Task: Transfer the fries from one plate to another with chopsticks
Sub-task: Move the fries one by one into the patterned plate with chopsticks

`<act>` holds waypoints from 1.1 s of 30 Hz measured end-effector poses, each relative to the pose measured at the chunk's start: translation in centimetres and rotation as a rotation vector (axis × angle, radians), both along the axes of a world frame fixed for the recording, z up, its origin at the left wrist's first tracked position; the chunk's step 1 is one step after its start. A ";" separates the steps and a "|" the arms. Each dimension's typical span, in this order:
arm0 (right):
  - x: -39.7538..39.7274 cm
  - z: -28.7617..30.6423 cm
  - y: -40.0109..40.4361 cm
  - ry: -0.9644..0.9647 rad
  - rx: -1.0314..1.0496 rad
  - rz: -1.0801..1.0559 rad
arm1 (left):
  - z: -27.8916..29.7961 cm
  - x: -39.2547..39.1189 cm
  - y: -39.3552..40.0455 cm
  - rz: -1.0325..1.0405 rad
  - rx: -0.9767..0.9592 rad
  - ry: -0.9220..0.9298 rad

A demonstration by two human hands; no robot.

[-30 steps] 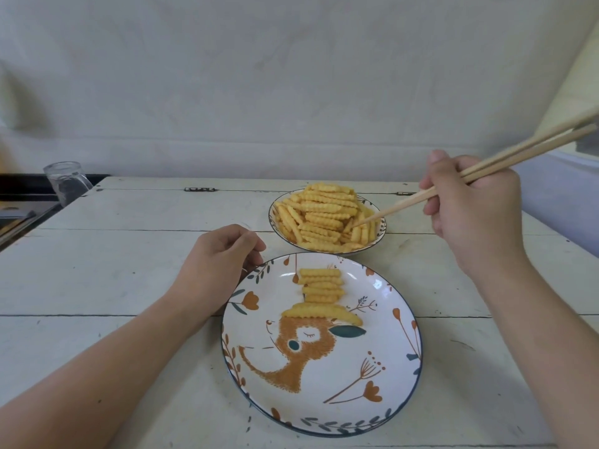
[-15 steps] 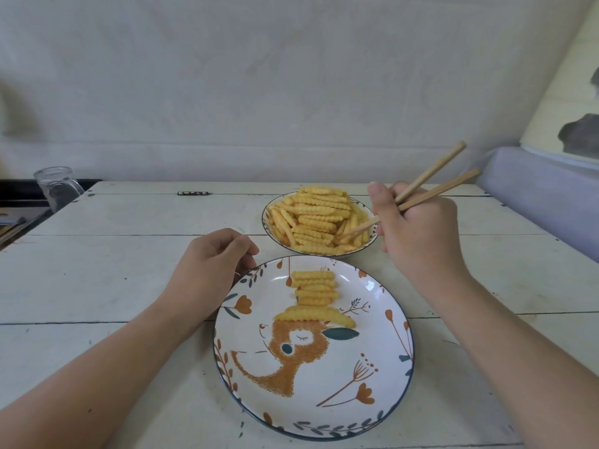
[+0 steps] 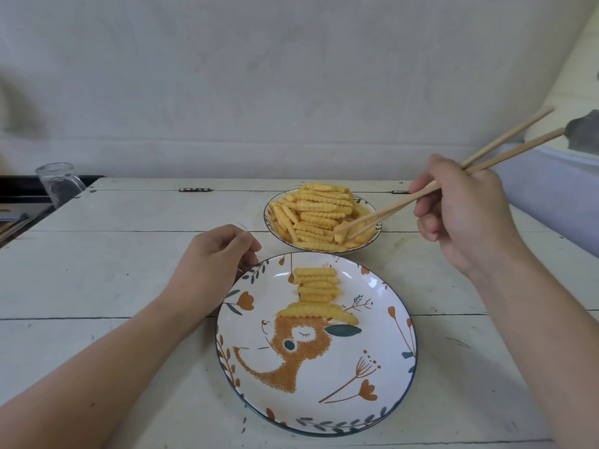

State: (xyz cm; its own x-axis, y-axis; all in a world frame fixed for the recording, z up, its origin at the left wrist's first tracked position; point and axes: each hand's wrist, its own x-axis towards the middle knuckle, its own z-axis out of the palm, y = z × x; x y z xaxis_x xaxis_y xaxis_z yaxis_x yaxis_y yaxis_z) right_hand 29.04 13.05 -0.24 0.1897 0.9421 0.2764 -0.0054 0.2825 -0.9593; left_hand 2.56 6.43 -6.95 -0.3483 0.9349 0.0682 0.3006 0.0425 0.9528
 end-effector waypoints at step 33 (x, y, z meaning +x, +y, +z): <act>-2.0 0.7 -4.5 -0.428 0.005 0.582 | -0.1 -0.1 0.0 -0.005 0.026 0.001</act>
State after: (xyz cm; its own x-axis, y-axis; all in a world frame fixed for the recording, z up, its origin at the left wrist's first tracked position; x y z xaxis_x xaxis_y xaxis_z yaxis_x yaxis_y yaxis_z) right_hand 27.07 8.52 0.50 -0.4684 0.8560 0.2186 0.2197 0.3525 -0.9097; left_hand 2.48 6.46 -7.05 -0.3435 0.9345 0.0932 0.3020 0.0160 0.9532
